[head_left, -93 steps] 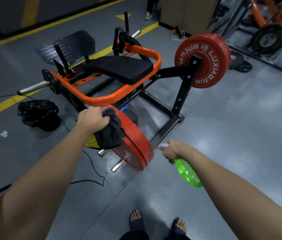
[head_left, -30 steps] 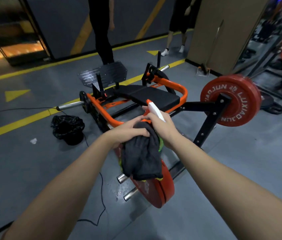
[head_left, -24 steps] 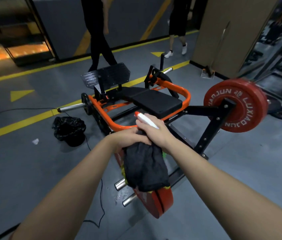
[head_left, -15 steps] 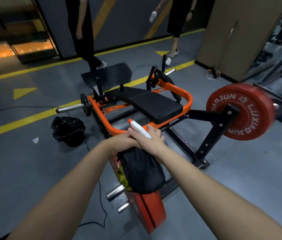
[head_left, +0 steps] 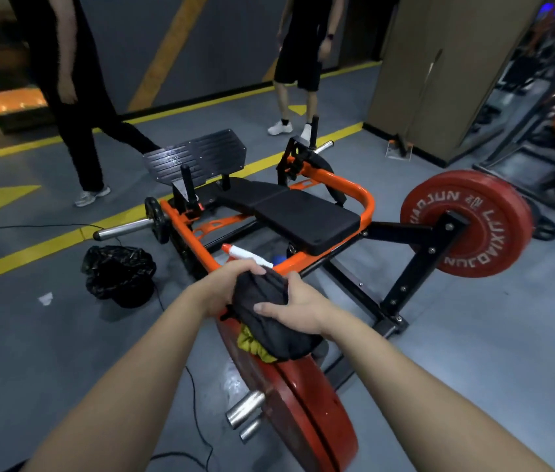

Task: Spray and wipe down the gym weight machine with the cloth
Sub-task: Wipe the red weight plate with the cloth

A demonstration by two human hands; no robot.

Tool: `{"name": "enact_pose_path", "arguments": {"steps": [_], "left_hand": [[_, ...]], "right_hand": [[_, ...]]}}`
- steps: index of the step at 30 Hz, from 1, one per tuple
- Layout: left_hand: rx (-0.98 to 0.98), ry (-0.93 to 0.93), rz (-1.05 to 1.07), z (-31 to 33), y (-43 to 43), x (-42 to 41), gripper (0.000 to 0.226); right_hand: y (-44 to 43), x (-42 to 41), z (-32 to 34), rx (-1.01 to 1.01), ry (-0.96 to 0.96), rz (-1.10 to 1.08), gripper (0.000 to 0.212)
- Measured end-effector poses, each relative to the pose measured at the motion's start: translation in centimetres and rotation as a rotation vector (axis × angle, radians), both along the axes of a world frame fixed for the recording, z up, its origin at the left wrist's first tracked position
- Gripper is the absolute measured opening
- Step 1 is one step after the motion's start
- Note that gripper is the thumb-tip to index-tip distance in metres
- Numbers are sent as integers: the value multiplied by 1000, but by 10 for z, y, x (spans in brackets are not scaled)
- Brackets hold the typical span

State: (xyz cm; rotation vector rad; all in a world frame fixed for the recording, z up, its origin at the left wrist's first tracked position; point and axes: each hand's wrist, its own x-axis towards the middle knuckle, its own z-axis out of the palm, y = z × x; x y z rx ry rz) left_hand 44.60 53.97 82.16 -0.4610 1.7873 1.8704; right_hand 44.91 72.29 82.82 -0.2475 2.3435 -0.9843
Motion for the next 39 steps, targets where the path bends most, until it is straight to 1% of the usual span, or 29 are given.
{"name": "enact_pose_path", "arguments": {"steps": [2, 5, 7, 9, 11, 12, 14, 15, 16, 18, 20, 22, 24, 25, 27, 29, 32, 33, 36, 38, 39], "left_hand": [[120, 52, 12, -3, -14, -2, 22], [142, 95, 57, -8, -32, -10, 20], [106, 105, 106, -13, -41, -15, 26], [10, 147, 131, -20, -43, -14, 35], [-74, 198, 153, -32, -40, -10, 46], [-119, 227, 171, -39, -39, -8, 55], [-275, 264, 182, -62, -38, -8, 77], [-375, 279, 128, -71, -36, -8, 80], [-464, 280, 38, -75, -31, -4, 72], [-609, 326, -132, -84, -20, 4, 50], [-649, 479, -162, -96, -8, 7, 41], [-622, 581, -154, -113, -1, 7, 46], [-497, 557, -159, -126, 2, 6, 51], [-455, 546, -146, -127, 3, 5, 46], [-440, 468, -67, -130, 8, 3, 31], [-458, 366, -18, -129, 8, 4, 32], [-342, 292, 11, -140, 2, -9, 30], [-297, 281, 20, -147, -1, -12, 28], [-208, 289, 66, -153, -7, -18, 21], [-144, 215, 81, -150, -7, -25, 17], [-144, 154, 78, -148, -9, -29, 12]], "right_hand": [[-12, 2, 5, 3, 134, -59, 51], [-17, 8, 16, -2, 332, -294, 38], [-10, 12, 21, -6, 379, -458, 33], [1, 13, 19, 45, 394, -562, 31], [8, 18, 7, 179, 381, -561, 36], [8, 22, -3, 240, 344, -519, 39], [0, 36, -27, 293, 206, -385, 48], [-6, 45, -41, 308, 150, -325, 55], [-13, 53, -54, 338, 137, -285, 65], [-28, 65, -72, 427, 192, -247, 84], [-38, 72, -84, 458, 243, -221, 93], [-42, 76, -90, 403, 291, -257, 87], [-41, 74, -96, 320, 320, -334, 76], [-39, 72, -99, 293, 336, -369, 71], [-40, 68, -111, 283, 397, -431, 61], [-45, 67, -120, 295, 535, -489, 53], [-56, 58, -133, 300, 709, -587, 46], [-59, 53, -135, 303, 728, -598, 45], [-69, 36, -135, 341, 694, -587, 46], [-77, 28, -136, 362, 680, -562, 46], [-81, 24, -137, 363, 676, -549, 46]]}}
